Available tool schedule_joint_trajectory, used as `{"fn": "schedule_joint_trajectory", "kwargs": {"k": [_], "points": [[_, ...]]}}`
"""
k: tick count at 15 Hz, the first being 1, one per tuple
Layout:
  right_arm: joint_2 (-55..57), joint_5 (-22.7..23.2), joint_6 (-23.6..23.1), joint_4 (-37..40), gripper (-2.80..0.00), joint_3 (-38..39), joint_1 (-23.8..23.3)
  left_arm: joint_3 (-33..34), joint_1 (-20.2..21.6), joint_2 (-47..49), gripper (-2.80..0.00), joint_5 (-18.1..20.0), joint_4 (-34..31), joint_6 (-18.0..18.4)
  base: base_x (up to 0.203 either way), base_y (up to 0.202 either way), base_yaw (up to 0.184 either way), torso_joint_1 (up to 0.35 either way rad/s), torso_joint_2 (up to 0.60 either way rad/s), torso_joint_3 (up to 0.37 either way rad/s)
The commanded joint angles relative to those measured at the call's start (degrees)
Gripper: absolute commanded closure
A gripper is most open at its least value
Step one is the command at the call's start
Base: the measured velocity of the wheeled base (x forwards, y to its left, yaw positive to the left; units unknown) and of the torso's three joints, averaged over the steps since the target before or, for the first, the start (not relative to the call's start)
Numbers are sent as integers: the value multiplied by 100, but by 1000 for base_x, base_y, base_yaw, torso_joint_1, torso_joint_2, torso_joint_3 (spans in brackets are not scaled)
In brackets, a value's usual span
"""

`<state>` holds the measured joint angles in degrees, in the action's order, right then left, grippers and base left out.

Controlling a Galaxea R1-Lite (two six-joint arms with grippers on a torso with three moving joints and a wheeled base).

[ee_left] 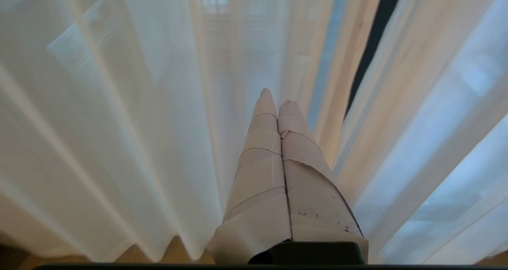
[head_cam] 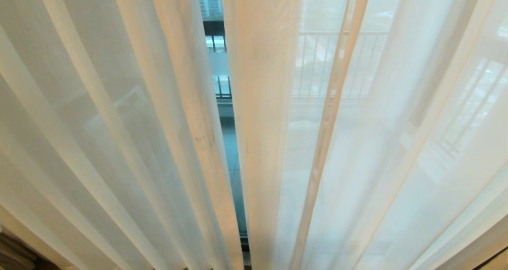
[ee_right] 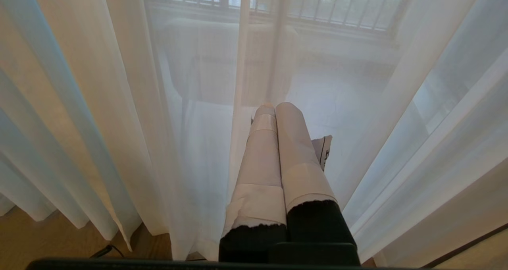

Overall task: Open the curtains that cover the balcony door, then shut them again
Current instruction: Pull the outer curtains open on both sides

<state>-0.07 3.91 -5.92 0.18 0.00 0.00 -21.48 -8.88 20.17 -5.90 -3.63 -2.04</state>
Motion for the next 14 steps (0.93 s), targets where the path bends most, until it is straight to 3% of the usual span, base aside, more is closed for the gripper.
{"fn": "schedule_joint_trajectory", "kwargs": {"k": [1, 3, 5, 6, 9, 12, 14], "points": [[7, 5, -5, -1, 0, 0, 0, 347, 103, -368, 0, -30, -17, 45, 0, 0, 0, 0, 0, 0], [7, 5, -5, -1, 0, 0, 0, 648, 131, -382, 0, -208, 1, 113, 0, 0, 0, 0, 0, 0], [7, 5, -5, -1, 0, 0, 0, 676, 271, -383, 0, -126, -8, 113, 0, 0, 0, 0, 0, 0], [7, 5, -5, -1, 0, 0, 0, 673, 399, -383, 0, -3, -14, 116, 0, 0, 0, 0, 0, 0], [7, 5, -5, -1, 0, 0, 0, 780, 1151, -575, 0, 874, -19, 145, 0, 0, 0, 0, 0, 0], [7, 5, -5, -1, 0, 0, 0, 987, 962, -1363, 0, 1022, -265, 147, 0, 0, 0, 0, 0, 0], [7, 5, -5, -1, 0, 0, 0, 1000, 912, -1735, 0, 970, -1195, 140, 0, 0, 0, 0, 0, 0]]}}
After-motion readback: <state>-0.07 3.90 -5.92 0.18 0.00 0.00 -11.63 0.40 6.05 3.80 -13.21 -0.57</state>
